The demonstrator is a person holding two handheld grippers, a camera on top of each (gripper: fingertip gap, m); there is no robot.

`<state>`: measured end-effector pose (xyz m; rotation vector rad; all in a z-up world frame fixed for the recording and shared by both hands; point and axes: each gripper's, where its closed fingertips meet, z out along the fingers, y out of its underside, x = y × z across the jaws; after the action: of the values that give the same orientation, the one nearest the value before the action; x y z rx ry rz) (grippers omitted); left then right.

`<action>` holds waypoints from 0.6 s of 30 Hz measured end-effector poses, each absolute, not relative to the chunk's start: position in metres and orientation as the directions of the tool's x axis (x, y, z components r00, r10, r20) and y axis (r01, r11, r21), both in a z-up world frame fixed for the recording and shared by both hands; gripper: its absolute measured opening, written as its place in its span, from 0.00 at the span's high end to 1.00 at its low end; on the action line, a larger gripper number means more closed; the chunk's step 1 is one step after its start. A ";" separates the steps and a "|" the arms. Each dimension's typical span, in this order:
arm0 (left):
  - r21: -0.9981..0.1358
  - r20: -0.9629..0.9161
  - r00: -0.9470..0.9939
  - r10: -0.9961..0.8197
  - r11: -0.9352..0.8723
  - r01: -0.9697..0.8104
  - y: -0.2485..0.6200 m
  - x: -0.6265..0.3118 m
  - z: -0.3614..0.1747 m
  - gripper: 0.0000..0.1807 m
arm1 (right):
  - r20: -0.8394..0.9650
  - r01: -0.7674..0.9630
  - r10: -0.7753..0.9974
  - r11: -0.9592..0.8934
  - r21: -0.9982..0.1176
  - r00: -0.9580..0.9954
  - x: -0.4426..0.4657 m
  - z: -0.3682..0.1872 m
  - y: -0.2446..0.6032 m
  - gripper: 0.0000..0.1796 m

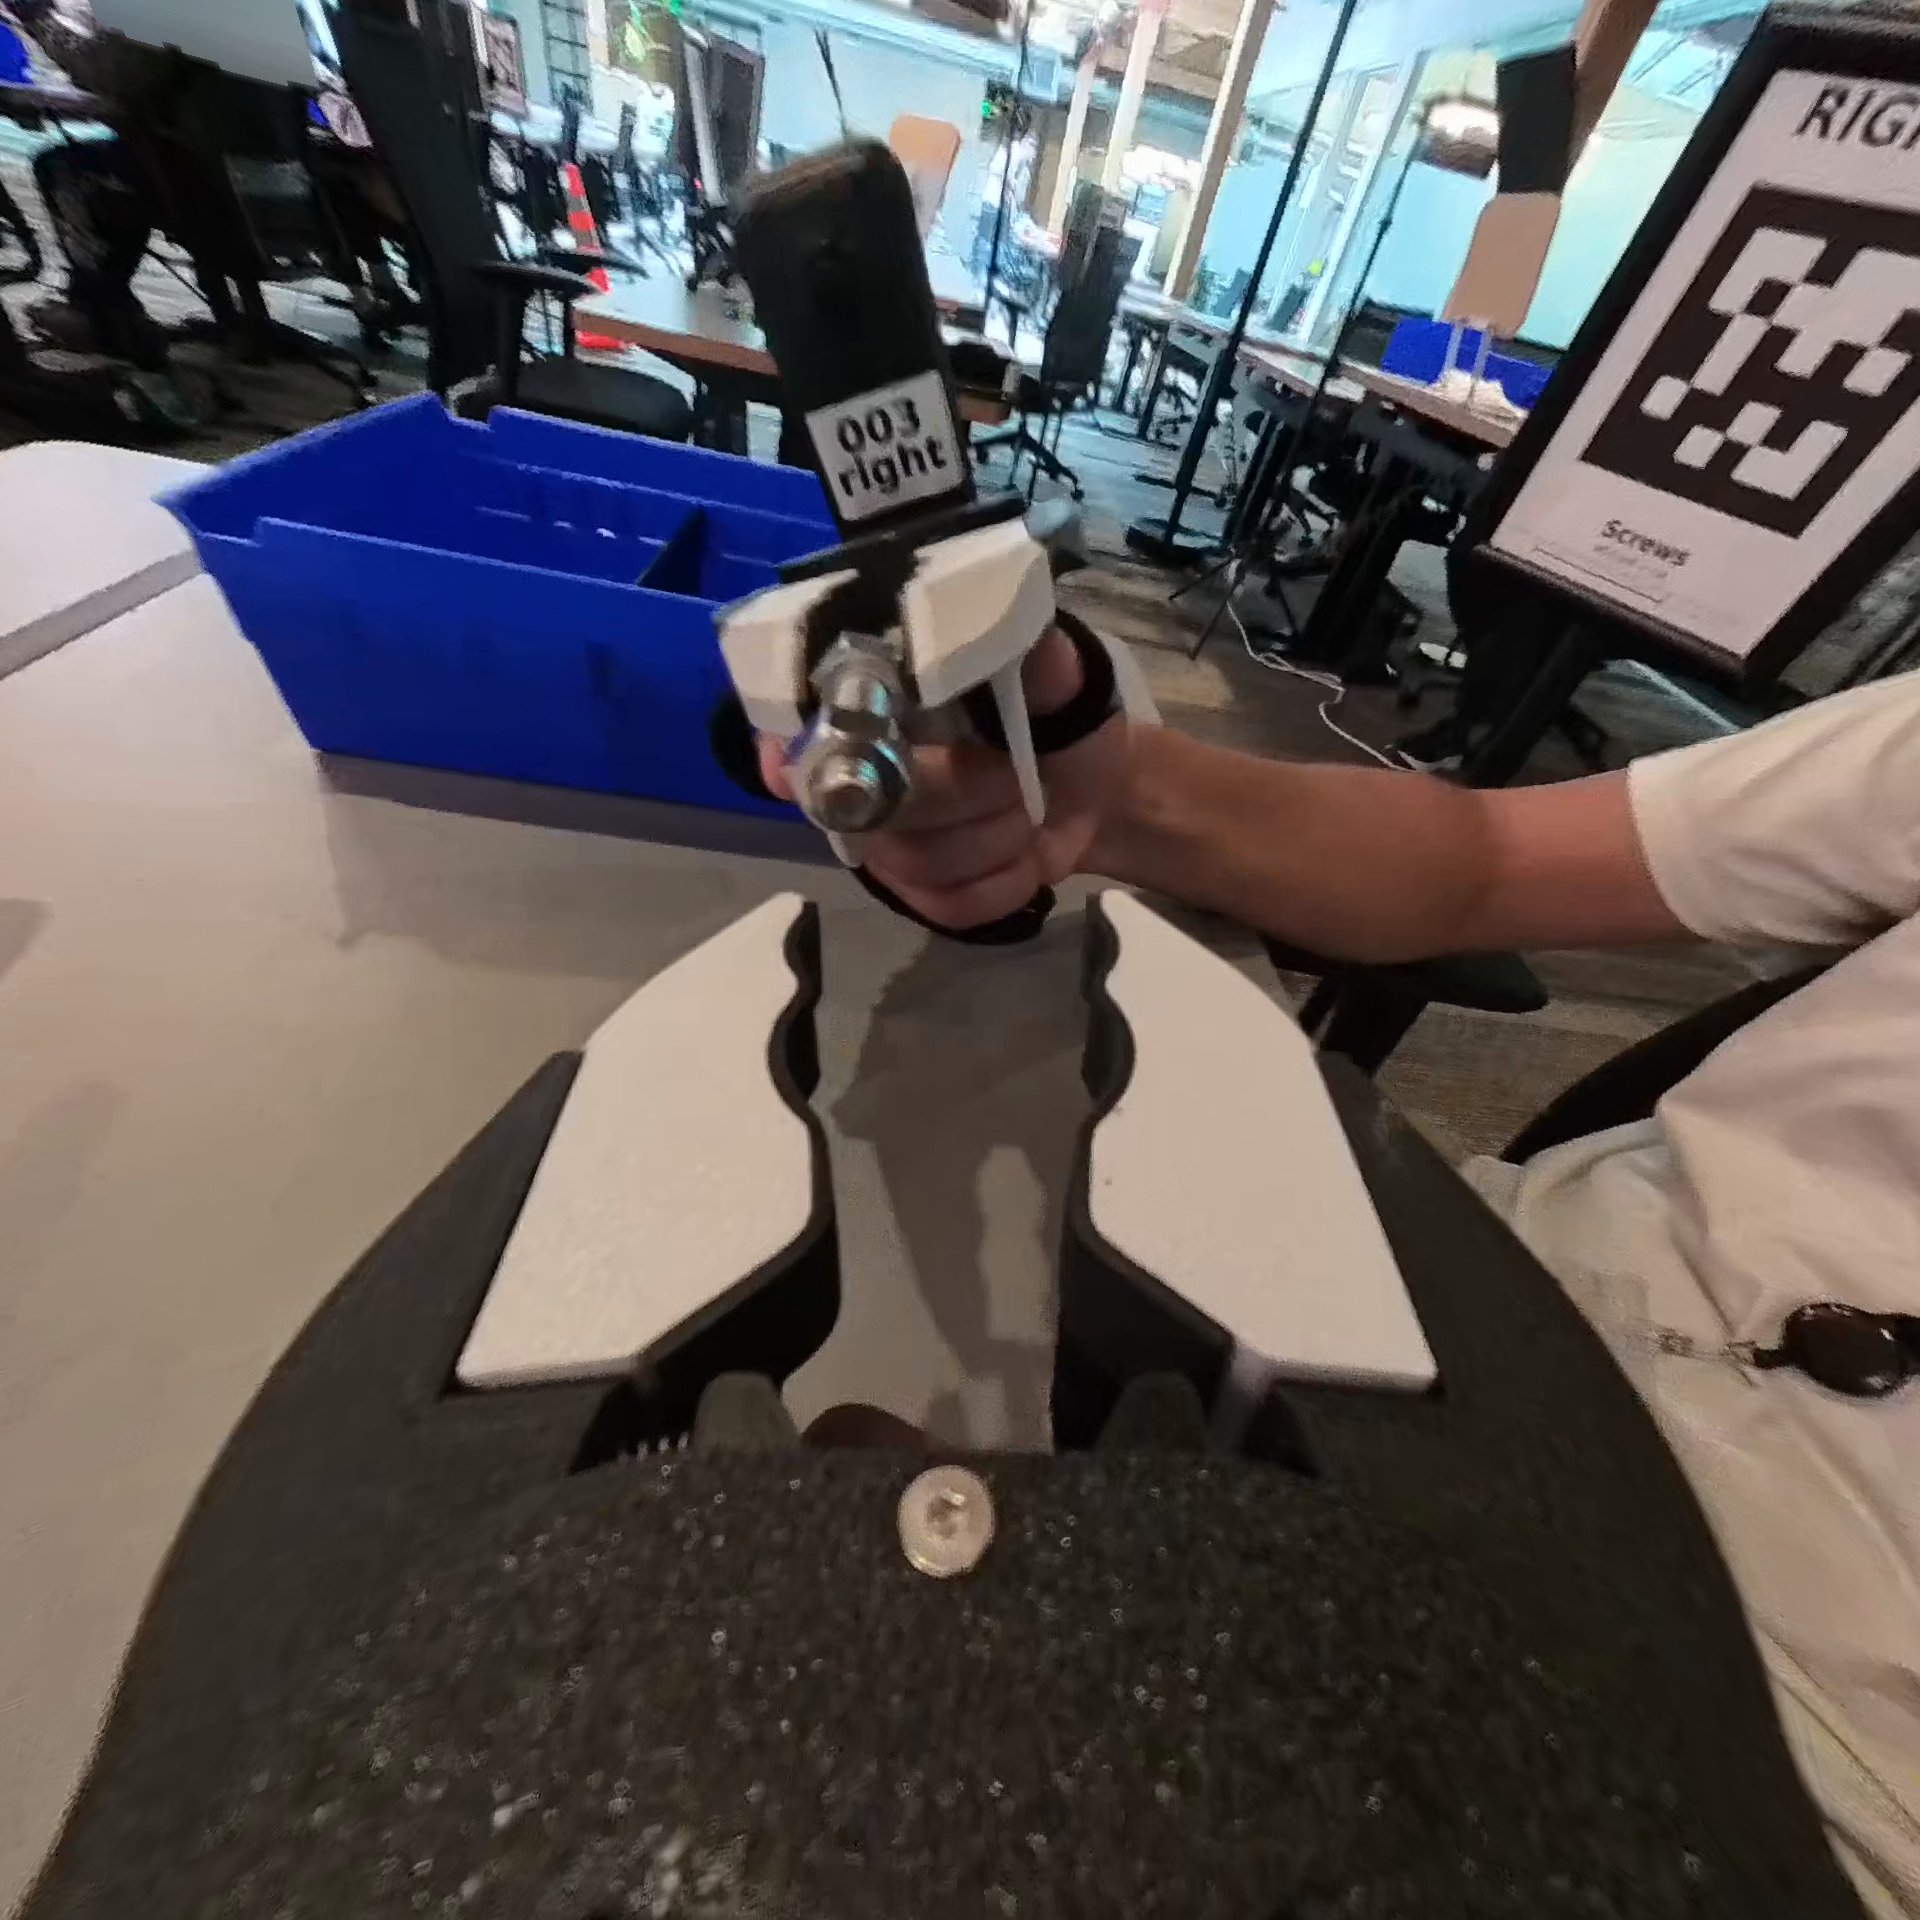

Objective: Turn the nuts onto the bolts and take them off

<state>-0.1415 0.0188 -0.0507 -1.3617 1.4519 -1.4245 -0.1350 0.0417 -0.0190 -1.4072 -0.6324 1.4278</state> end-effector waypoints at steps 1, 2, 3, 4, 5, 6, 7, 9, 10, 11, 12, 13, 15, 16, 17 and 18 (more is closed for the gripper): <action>-0.970 0.191 -0.207 -0.960 -0.153 -0.188 0.022 -0.142 -0.046 0.74 | -0.425 -0.278 0.890 -0.371 -0.886 0.166 -0.136 -0.019 0.041 0.91; -0.975 0.191 -0.194 -0.962 -0.162 -0.155 0.026 -0.144 -0.041 0.74 | -0.426 -0.270 0.890 -0.375 -0.887 0.164 -0.137 -0.021 0.040 0.91; -0.978 0.189 -0.182 -0.965 -0.169 -0.123 0.030 -0.146 -0.035 0.74 | -0.427 -0.259 0.889 -0.380 -0.888 0.163 -0.140 -0.022 0.040 0.91; -0.981 0.186 -0.171 -0.968 -0.172 -0.095 0.033 -0.148 -0.029 0.74 | -0.427 -0.244 0.889 -0.383 -0.891 0.165 -0.142 -0.025 0.039 0.91; -0.982 0.183 -0.164 -0.969 -0.174 -0.072 0.036 -0.150 -0.025 0.74 | -0.425 -0.229 0.890 -0.384 -0.895 0.167 -0.145 -0.027 0.039 0.91; -0.982 0.187 -0.170 -0.968 -0.179 -0.062 0.035 -0.151 -0.023 0.74 | -0.424 -0.217 0.889 -0.385 -0.897 0.173 -0.147 -0.029 0.039 0.91; -0.980 0.199 -0.192 -0.961 -0.188 -0.072 0.033 -0.152 -0.023 0.74 | -0.423 -0.212 0.888 -0.385 -0.898 0.182 -0.148 -0.031 0.040 0.91; -0.975 0.212 -0.230 -0.950 -0.190 -0.117 0.025 -0.151 -0.029 0.73 | -0.425 -0.219 0.887 -0.385 -0.897 0.182 -0.147 -0.030 0.041 0.91; -0.972 0.212 -0.241 -0.947 -0.178 -0.155 0.021 -0.150 -0.036 0.73 | -0.424 -0.231 0.889 -0.382 -0.895 0.173 -0.146 -0.027 0.040 0.91; -0.966 0.211 -0.254 -0.944 -0.162 -0.200 0.017 -0.148 -0.044 0.74 | -0.423 -0.250 0.890 -0.376 -0.892 0.169 -0.143 -0.024 0.040 0.91; -0.961 0.204 -0.262 -0.943 -0.143 -0.236 0.014 -0.147 -0.052 0.74 | -0.424 -0.271 0.889 -0.371 -0.888 0.172 -0.140 -0.021 0.041 0.91; -0.959 0.191 -0.256 -0.948 -0.124 -0.255 0.013 -0.145 -0.058 0.74 | -0.430 -0.287 0.887 -0.373 -0.882 0.169 -0.138 -0.019 0.042 0.91; -0.959 0.181 -0.244 -0.953 -0.116 -0.260 0.014 -0.143 -0.061 0.74 | -0.441 -0.295 0.882 -0.382 -0.876 0.167 -0.134 -0.019 0.044 0.91; -0.962 0.178 -0.231 -0.956 -0.121 -0.244 0.017 -0.142 -0.058 0.74 | -0.437 -0.290 0.882 -0.378 -0.879 0.175 -0.134 -0.019 0.044 0.91; -0.970 0.167 -0.212 -0.963 -0.121 -0.213 0.021 -0.142 -0.053 0.74 | -0.433 -0.282 0.884 -0.376 -0.883 0.176 -0.135 -0.020 0.043 0.91; -0.977 0.154 -0.189 -0.970 -0.121 -0.175 0.026 -0.144 -0.046 0.74 | -0.432 -0.274 0.885 -0.378 -0.884 0.174 -0.136 -0.021 0.043 0.91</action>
<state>-0.1438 0.0256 -0.0457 -1.3328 1.4148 -1.3847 -0.1364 0.0425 -0.0212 -1.4224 -0.6316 1.4252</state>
